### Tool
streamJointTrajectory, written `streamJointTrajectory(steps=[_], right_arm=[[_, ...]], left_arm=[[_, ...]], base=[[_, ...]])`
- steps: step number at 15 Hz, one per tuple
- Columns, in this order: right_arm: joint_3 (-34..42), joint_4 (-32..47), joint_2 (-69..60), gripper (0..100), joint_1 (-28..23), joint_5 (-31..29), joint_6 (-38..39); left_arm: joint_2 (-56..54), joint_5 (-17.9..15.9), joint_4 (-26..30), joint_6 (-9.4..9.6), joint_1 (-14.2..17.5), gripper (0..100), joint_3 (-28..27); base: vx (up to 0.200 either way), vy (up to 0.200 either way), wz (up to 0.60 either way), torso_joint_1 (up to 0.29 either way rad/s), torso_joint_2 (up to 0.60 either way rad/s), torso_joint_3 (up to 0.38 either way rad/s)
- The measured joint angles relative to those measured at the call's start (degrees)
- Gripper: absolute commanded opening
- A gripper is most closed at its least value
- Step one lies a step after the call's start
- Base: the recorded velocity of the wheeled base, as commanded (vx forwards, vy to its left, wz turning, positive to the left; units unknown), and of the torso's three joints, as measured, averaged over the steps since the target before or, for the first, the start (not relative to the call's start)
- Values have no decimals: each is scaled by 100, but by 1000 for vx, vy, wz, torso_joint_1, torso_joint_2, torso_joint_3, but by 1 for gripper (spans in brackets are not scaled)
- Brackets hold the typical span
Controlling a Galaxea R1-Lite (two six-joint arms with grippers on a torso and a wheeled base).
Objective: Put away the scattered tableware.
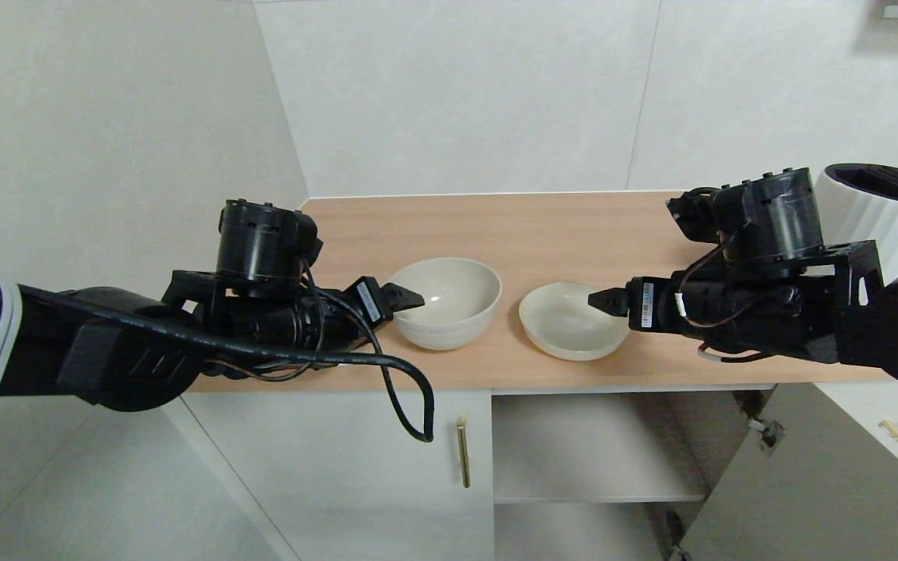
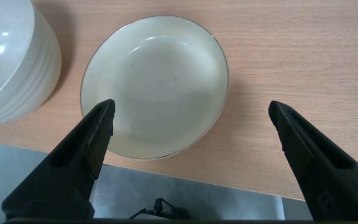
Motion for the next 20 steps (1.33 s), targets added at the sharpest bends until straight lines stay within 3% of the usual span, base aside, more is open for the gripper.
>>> streamJointTrajectory(steps=[7, 12, 20], right_arm=[[-6, -1, 2, 100, -2, -30, -2], [-144, -1, 234, 100, 9, -689, -16], [-289, -1, 684, 100, -13, -925, -16]], left_arm=[[-17, -2, -4, -2, 2, 0, -2], [-55, 0, -9, -5, 0, 0, 1], [-66, 0, -9, -2, 0, 0, 1]], base=[[0, 0, 0, 0, 0, 0], [0, 0, 0, 0, 0, 0], [0, 0, 0, 0, 0, 0]])
